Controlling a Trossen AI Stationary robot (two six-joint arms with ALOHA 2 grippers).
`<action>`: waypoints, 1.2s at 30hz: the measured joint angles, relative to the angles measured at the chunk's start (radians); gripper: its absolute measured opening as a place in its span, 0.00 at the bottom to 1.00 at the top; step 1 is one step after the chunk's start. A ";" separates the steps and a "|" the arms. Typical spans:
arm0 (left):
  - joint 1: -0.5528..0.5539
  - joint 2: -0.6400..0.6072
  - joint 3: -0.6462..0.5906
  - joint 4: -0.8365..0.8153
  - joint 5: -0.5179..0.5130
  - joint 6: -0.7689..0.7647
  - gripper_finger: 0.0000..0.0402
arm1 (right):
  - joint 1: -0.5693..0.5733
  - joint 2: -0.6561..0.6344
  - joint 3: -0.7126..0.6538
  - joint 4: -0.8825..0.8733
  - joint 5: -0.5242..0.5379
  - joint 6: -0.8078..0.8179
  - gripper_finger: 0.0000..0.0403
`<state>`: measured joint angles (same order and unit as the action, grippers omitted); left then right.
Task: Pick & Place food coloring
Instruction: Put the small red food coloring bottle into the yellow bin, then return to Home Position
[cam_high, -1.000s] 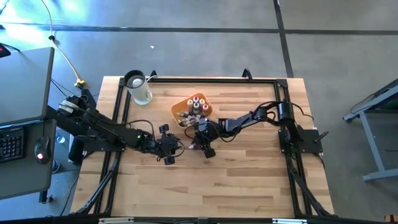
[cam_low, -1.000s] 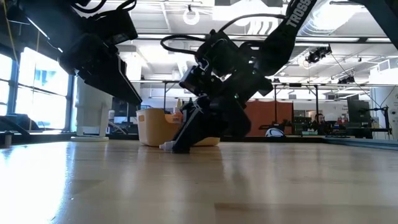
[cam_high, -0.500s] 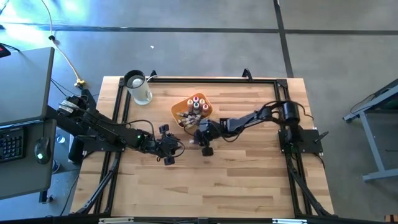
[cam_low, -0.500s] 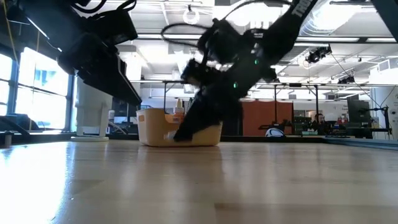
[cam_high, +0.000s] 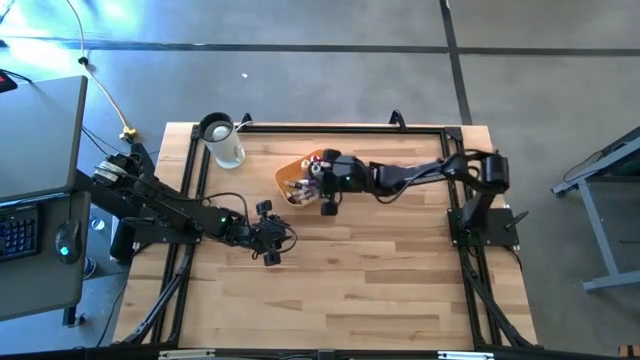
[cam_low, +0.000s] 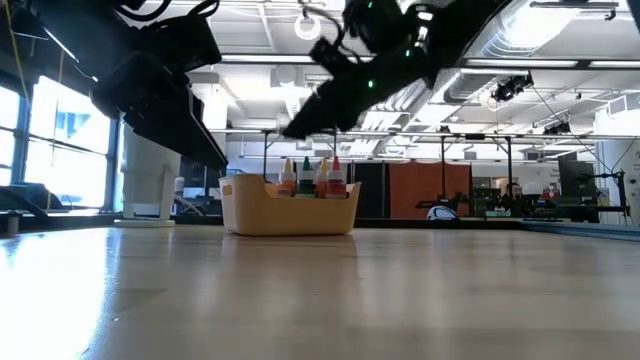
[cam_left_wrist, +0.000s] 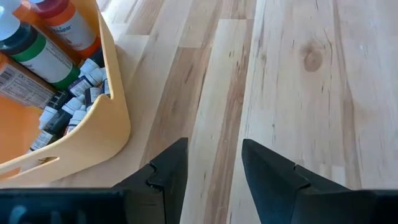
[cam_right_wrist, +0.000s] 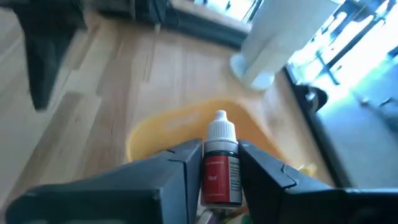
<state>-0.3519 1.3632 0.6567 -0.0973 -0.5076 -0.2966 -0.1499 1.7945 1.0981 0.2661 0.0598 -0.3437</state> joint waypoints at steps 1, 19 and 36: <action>0.000 0.000 0.000 0.001 0.000 0.000 0.37 | -0.012 0.014 0.000 0.000 -0.015 0.010 0.24; -0.001 -0.032 0.057 -0.086 -0.122 0.004 0.37 | 0.068 -0.079 -0.002 -0.113 0.164 -0.088 0.37; -0.002 -0.490 0.380 -0.914 -0.213 -0.082 0.37 | 0.345 -0.953 -0.022 -1.079 0.406 0.389 0.37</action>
<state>-0.3542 0.8734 1.0370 -1.0108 -0.7207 -0.3787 0.1952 0.8412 1.0760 -0.8130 0.4662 0.0457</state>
